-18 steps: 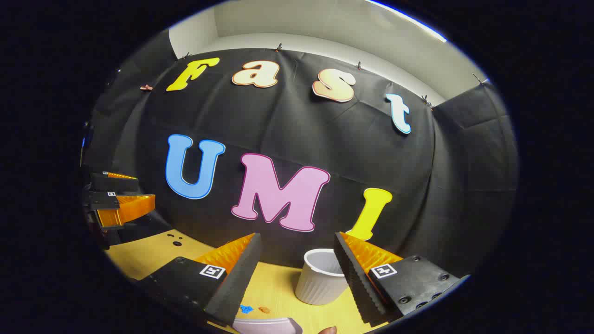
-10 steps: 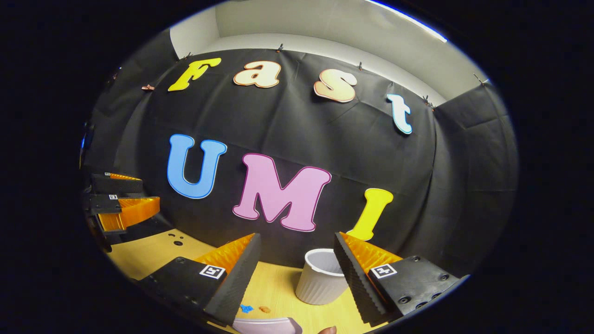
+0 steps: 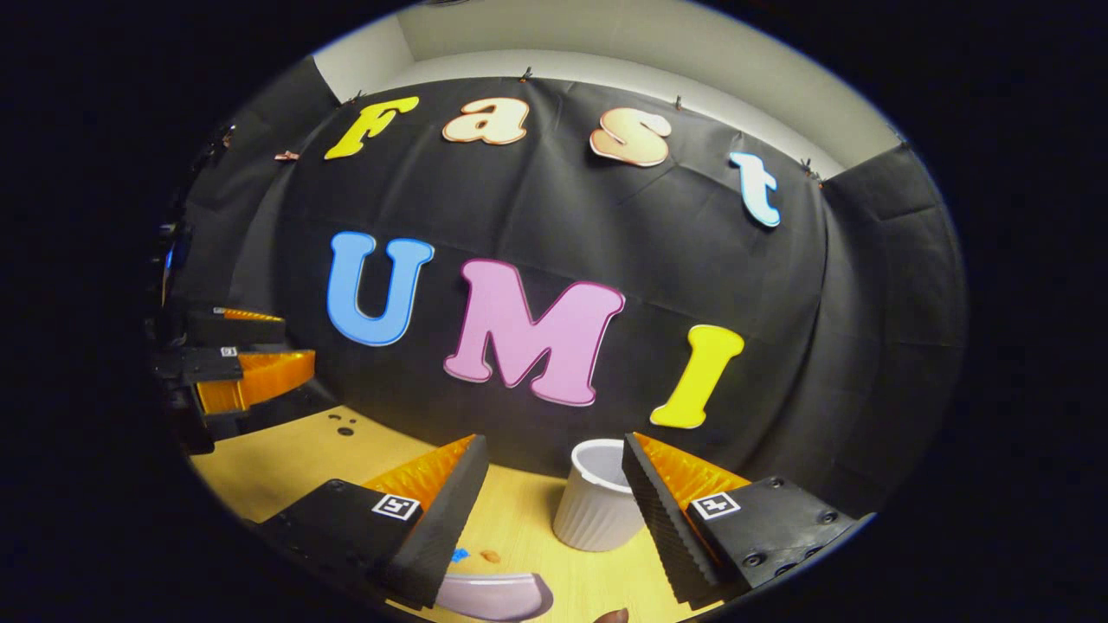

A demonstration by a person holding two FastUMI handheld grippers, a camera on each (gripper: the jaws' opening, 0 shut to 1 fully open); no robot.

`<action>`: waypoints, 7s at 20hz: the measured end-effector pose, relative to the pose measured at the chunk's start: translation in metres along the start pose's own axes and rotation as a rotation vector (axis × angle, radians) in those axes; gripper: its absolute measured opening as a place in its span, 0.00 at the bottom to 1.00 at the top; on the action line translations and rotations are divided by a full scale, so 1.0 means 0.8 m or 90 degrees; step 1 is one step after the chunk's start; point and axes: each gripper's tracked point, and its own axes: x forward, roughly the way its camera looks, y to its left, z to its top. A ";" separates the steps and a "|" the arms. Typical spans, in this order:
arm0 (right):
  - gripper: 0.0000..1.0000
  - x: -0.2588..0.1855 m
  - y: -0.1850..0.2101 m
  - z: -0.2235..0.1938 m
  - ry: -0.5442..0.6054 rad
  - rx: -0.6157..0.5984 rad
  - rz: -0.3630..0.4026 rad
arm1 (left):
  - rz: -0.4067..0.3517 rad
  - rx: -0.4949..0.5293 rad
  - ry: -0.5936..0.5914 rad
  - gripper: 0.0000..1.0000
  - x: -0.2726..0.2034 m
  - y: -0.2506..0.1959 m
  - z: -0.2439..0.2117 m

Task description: Pick up the small broom and dustpan from the desktop, sweep the trash into the dustpan with the broom, and then empty the trash into the garbage bin.

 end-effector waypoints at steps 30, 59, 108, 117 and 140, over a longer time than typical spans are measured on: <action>0.89 -0.071 0.084 -0.528 0.692 0.060 0.201 | 0.068 0.045 0.073 0.97 -0.058 0.028 -0.052; 0.37 -0.094 0.050 -0.458 0.656 0.055 0.208 | -0.128 -0.042 0.572 0.97 -0.038 -0.050 -0.376; 0.37 -0.087 0.041 -0.486 0.760 -0.048 0.345 | -0.582 -0.049 0.710 0.25 0.033 -0.265 -0.448; 0.37 -0.093 0.040 -0.492 0.756 -0.035 0.339 | -0.511 0.026 0.682 0.24 0.089 -0.261 -0.470; 0.37 -0.079 -0.047 -0.380 0.696 0.101 0.102 | -0.297 -0.078 0.677 0.24 0.032 -0.127 -0.458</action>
